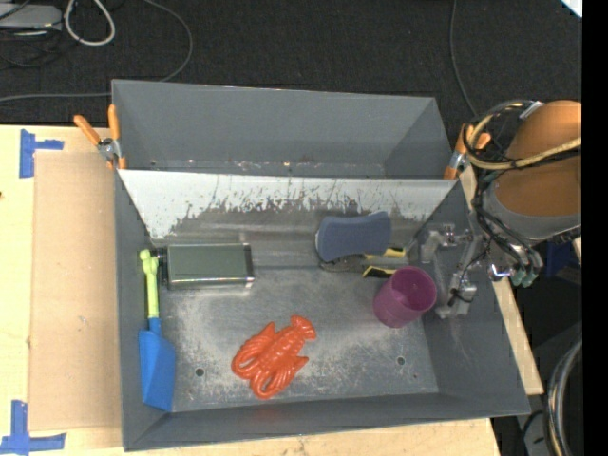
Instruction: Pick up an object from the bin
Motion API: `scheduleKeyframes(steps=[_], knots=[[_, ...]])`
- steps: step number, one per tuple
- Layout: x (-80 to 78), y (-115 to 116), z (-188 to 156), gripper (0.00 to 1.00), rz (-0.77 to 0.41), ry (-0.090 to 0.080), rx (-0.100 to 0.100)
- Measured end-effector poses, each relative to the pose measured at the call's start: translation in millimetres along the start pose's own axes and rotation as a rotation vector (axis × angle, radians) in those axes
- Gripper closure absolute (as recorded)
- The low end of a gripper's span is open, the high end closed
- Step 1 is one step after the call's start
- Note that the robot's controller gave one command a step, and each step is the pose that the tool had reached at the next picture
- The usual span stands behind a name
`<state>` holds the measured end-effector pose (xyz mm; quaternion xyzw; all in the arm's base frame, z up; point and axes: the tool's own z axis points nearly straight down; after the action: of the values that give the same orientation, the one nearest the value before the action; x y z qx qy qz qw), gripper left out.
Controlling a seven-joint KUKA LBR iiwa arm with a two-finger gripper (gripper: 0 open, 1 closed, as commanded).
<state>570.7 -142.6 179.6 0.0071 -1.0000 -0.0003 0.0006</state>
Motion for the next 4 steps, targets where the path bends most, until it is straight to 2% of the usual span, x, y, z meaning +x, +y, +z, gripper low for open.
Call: scheduleKeyframes(steps=[1,2,3,4], knots=[[0.0,0,0,0.0,0.0,0.0,0.0],[58.2,26,41,0.0,0.079,0.008,-0.003],[85.8,-15,44,0.0,0.023,-0.006,0.002],[76.7,16,100,0.0,-0.051,0.005,-0.006]])
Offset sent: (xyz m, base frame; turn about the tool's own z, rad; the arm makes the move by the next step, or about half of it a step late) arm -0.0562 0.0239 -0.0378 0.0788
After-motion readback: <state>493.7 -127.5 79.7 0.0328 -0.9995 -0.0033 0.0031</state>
